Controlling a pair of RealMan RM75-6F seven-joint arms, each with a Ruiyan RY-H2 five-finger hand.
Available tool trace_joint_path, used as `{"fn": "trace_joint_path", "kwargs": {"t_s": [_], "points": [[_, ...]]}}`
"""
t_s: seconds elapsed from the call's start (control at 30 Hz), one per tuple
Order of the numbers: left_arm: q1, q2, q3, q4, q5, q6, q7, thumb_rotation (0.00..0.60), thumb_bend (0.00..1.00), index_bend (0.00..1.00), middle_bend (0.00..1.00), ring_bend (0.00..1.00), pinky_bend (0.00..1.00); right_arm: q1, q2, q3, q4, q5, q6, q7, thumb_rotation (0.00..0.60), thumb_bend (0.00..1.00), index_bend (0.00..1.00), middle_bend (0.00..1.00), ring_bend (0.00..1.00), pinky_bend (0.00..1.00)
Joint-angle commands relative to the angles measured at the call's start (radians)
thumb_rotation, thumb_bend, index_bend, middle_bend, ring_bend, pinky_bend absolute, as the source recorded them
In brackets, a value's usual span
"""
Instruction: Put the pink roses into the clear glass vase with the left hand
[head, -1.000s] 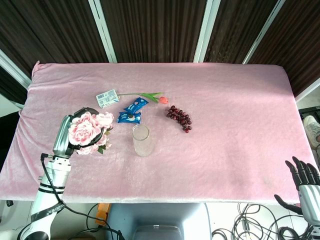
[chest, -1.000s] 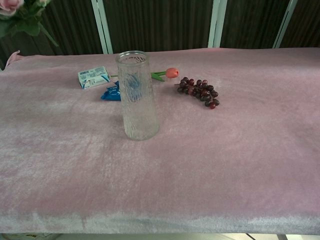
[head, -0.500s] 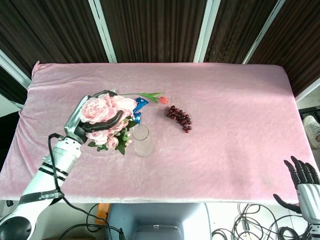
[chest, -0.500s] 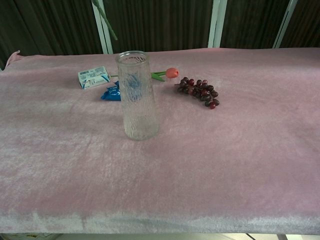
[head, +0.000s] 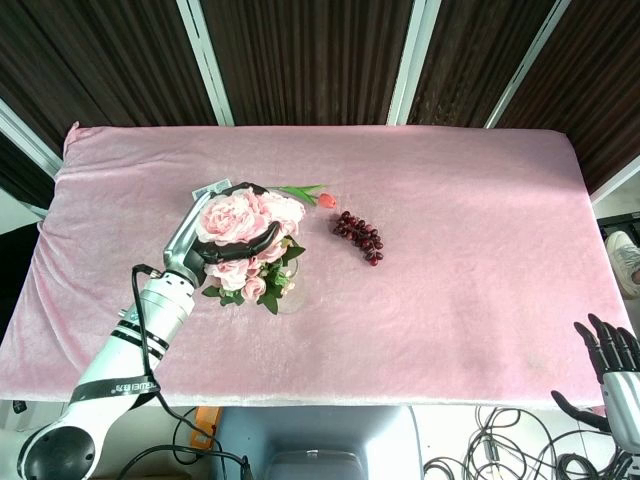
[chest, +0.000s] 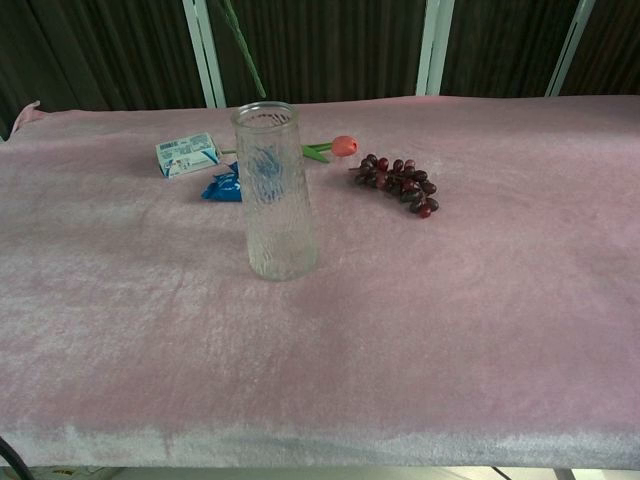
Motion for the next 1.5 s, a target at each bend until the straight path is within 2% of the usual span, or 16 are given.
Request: {"fn": "trace_joint_path", "kwargs": {"t_s": [0.03, 0.27, 0.5, 0.7, 0.93, 1.17, 1.37, 1.5], "points": [[-0.024, -0.038, 0.034, 0.000, -0.011, 0.044, 0.019, 0.600, 0.60, 0.76, 0.82, 0.70, 0.76, -0.002, 0.004, 0.003, 0.003, 0.006, 0.004, 0.013, 0.600, 0.30, 0.00, 0.00, 0.00, 0.00], [-0.027, -0.080, 0.071, 0.031, -0.014, 0.047, 0.031, 0.600, 0.60, 0.76, 0.82, 0.70, 0.76, -0.005, 0.010, 0.004, 0.006, 0.004, 0.011, 0.030, 0.600, 0.30, 0.00, 0.00, 0.00, 0.00], [-0.045, -0.140, 0.114, 0.122, -0.002, 0.029, 0.058, 0.600, 0.59, 0.76, 0.82, 0.70, 0.76, -0.003, 0.009, 0.003, 0.006, 0.001, 0.006, 0.026, 0.600, 0.30, 0.00, 0.00, 0.00, 0.00], [-0.052, -0.189, 0.094, 0.222, -0.062, -0.072, 0.010, 0.600, 0.58, 0.76, 0.81, 0.70, 0.77, 0.007, 0.016, 0.010, 0.002, 0.022, -0.014, 0.040, 0.600, 0.30, 0.00, 0.00, 0.00, 0.00], [-0.107, -0.296, 0.115, 0.331, -0.050, -0.010, 0.034, 0.600, 0.55, 0.71, 0.81, 0.70, 0.77, 0.007, 0.015, 0.006, 0.001, 0.012, -0.014, 0.038, 0.600, 0.30, 0.00, 0.00, 0.00, 0.00], [-0.119, -0.362, 0.135, 0.442, -0.065, -0.040, 0.067, 0.600, 0.53, 0.69, 0.79, 0.68, 0.75, -0.001, 0.025, 0.010, 0.008, 0.015, 0.006, 0.070, 0.600, 0.30, 0.00, 0.00, 0.00, 0.00], [-0.116, -0.411, 0.144, 0.490, -0.044, -0.030, 0.089, 0.600, 0.50, 0.59, 0.74, 0.65, 0.74, -0.005, 0.028, 0.007, 0.012, 0.007, 0.014, 0.080, 0.600, 0.30, 0.00, 0.00, 0.00, 0.00], [-0.112, -0.417, 0.152, 0.495, -0.046, -0.050, 0.111, 0.600, 0.48, 0.40, 0.66, 0.58, 0.68, -0.006, 0.028, 0.009, 0.013, 0.007, 0.017, 0.084, 0.600, 0.30, 0.00, 0.00, 0.00, 0.00]]}}
